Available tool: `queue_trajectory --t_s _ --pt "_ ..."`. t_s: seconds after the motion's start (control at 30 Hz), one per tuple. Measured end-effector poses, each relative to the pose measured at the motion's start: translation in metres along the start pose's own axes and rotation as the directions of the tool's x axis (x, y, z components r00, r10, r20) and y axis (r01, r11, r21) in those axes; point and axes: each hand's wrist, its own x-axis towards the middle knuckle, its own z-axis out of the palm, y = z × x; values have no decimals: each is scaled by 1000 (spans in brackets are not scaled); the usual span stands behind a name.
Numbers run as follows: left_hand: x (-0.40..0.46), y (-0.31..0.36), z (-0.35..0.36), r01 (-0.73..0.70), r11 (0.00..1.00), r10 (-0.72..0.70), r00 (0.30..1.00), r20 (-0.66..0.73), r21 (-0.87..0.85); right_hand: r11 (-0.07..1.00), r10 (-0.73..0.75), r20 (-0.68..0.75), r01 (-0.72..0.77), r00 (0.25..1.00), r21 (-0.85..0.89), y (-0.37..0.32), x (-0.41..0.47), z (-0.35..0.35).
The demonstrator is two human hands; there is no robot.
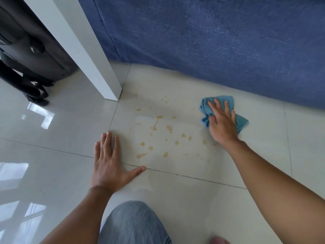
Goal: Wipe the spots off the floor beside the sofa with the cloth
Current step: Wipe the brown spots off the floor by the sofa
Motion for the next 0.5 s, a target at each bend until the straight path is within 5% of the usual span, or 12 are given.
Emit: queue_trajectory --t_s 0.13,0.33,0.5 --pt "-1 1 1 5 1000 -5 1000 0 -8 966 -257 109 258 960 3 -16 -36 14" --pt "-1 -2 2 1 1000 -1 1000 -23 0 999 -37 28 38 999 -30 1 -30 6" --pt "-2 -1 3 0 1000 0 1000 -24 10 956 -289 133 293 948 -13 0 -74 11"
